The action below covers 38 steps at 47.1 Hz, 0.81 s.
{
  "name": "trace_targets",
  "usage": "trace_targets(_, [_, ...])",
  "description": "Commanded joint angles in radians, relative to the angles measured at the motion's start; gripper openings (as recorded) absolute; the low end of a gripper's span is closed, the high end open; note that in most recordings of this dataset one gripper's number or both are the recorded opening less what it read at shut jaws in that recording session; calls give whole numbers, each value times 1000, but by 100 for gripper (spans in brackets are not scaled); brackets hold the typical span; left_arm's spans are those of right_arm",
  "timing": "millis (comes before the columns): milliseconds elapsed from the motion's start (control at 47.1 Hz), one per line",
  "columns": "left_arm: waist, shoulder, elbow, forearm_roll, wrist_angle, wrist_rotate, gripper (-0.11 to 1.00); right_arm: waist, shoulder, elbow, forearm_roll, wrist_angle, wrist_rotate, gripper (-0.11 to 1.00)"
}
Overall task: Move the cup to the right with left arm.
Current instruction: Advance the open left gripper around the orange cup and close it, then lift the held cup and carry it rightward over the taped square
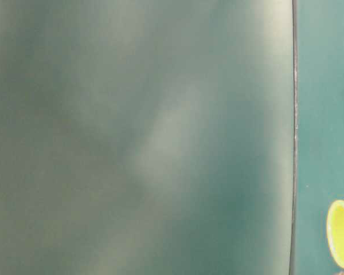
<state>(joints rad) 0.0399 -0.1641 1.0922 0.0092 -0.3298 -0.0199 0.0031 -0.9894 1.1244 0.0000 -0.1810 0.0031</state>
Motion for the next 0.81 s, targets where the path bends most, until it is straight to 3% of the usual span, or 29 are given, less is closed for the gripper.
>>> trace_targets(0, [3, 21, -23, 2, -51, 3, 80, 2, 0, -34, 2, -3, -2, 0])
trace_targets(424, [51, 129, -46, 2, -216, 9, 81, 2, 0, -44, 2, -3, 0, 0])
trace_targets(785, [-3, 202, -121, 3, -233, 8, 80, 2, 0, -48, 2, 17, 0, 0])
